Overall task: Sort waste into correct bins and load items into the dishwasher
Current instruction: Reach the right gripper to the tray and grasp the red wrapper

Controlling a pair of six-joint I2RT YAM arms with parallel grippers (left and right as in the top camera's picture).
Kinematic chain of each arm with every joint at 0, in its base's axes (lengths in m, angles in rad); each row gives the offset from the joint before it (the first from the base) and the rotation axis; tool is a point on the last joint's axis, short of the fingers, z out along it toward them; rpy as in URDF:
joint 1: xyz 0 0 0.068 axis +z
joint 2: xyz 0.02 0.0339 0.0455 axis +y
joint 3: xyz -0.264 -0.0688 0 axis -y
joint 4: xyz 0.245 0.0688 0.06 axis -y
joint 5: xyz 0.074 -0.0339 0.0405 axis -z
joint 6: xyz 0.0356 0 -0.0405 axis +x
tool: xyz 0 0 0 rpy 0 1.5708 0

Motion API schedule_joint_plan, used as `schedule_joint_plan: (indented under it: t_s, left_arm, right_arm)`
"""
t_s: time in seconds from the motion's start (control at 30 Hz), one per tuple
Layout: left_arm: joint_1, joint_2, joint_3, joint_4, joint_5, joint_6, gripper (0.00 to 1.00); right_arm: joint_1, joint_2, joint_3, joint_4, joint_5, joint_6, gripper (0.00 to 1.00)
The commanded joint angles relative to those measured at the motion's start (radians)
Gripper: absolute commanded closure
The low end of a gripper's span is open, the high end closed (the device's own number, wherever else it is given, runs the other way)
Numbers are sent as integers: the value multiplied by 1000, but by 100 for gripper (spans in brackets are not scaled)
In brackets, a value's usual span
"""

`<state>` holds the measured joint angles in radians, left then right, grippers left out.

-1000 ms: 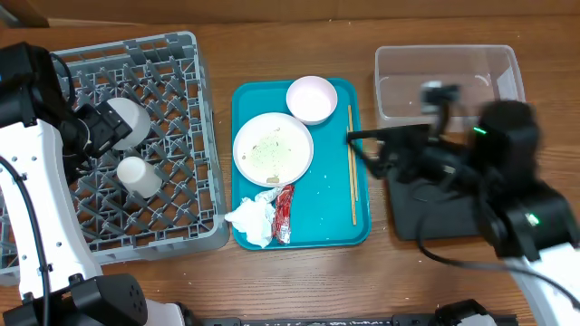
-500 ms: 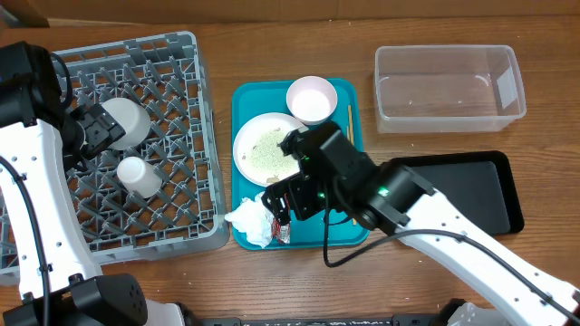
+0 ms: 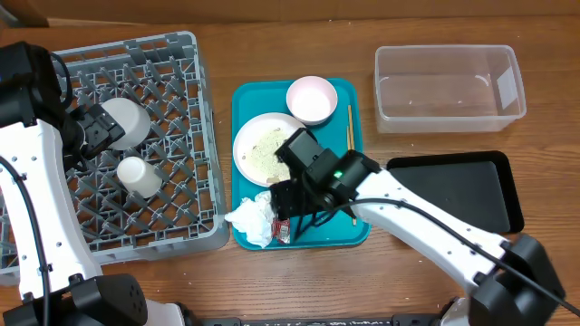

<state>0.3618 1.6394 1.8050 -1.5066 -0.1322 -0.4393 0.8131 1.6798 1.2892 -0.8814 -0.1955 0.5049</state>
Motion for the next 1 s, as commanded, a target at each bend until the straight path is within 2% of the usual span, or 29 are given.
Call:
schedule_joint_plan:
  t_s: [0.0, 0.03, 0.1, 0.43, 0.6, 0.97]
  left_arm:
    - [-2, 10, 5, 1, -16, -10, 0]
    - [-2, 10, 5, 1, -16, -10, 0]
    - [-2, 10, 5, 1, -16, -10, 0]
    - [-2, 10, 5, 1, -16, -10, 0]
    - [-2, 10, 5, 1, -16, -10, 0]
    - [-2, 10, 5, 1, -16, -10, 0]
  right_arm:
    - [4, 38, 6, 3, 134, 247, 43]
    - [4, 47, 6, 3, 135, 280, 50]
    - [5, 63, 6, 3, 135, 335, 55]
    - [93, 130, 6, 21, 98, 364, 54]
    - [117, 146, 6, 13, 125, 443, 54]
    - [161, 194, 6, 34, 116, 443, 54]
